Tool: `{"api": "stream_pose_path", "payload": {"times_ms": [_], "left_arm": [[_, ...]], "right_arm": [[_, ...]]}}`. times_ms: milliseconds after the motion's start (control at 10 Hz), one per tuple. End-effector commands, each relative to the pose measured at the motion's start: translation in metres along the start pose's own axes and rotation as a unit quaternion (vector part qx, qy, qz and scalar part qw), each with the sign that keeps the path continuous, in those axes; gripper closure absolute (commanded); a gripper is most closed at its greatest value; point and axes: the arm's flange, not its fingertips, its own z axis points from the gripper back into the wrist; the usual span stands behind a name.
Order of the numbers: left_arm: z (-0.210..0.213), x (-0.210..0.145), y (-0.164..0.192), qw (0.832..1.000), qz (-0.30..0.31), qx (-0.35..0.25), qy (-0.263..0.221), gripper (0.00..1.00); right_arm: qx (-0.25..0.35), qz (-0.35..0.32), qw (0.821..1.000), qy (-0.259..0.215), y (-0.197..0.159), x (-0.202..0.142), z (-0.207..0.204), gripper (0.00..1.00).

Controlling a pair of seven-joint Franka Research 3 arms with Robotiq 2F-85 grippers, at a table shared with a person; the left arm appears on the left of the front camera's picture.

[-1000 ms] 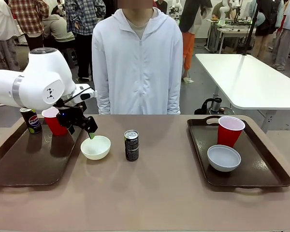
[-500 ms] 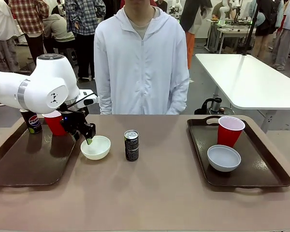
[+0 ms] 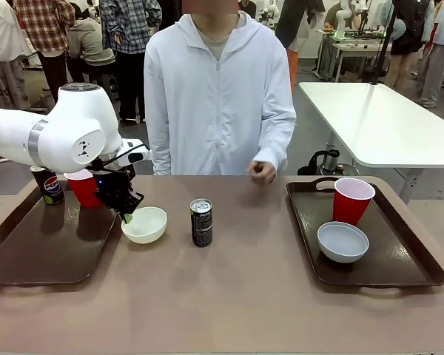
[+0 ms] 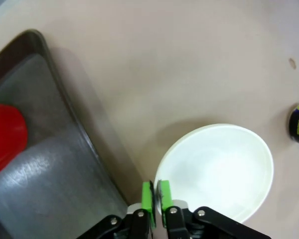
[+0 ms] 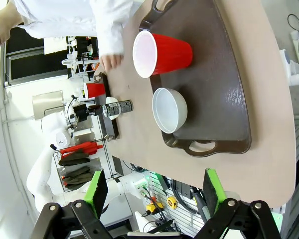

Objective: Prepare tableware on both trays.
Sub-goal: Pick up a Picnic Bowl from the table and place it on a Handle tray.

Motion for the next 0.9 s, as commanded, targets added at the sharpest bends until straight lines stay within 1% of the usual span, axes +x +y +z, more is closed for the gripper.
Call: {"api": "stream_pose_path", "payload": {"times_ms": [0,100,200,500,600,800], "left_arm": [[0.001,0.008,-0.003,1.000,0.019,0.014,0.014,1.00],[0.011,0.006,-0.002,1.000,0.018,0.015,0.020,1.00],[0.039,-0.004,0.000,0.999,0.022,0.017,0.026,1.00],[0.124,-0.043,0.023,0.998,0.052,0.023,-0.002,1.00],[0.142,-0.060,0.033,0.998,0.057,0.026,-0.004,1.00],[0.148,-0.085,0.061,0.996,0.079,0.027,-0.003,1.00]], "right_arm": [[-0.007,0.000,1.000,0.006,0.000,-0.003,0.002,0.00],[-0.007,0.000,1.000,0.006,0.000,-0.003,0.002,0.00],[-0.007,0.000,1.000,0.006,0.000,-0.003,0.002,0.00],[-0.007,0.000,1.000,0.006,0.000,-0.003,0.002,0.00],[-0.007,0.000,1.000,0.006,0.000,-0.003,0.002,0.00],[-0.007,0.000,1.000,0.006,0.000,-0.003,0.002,0.00]]}}
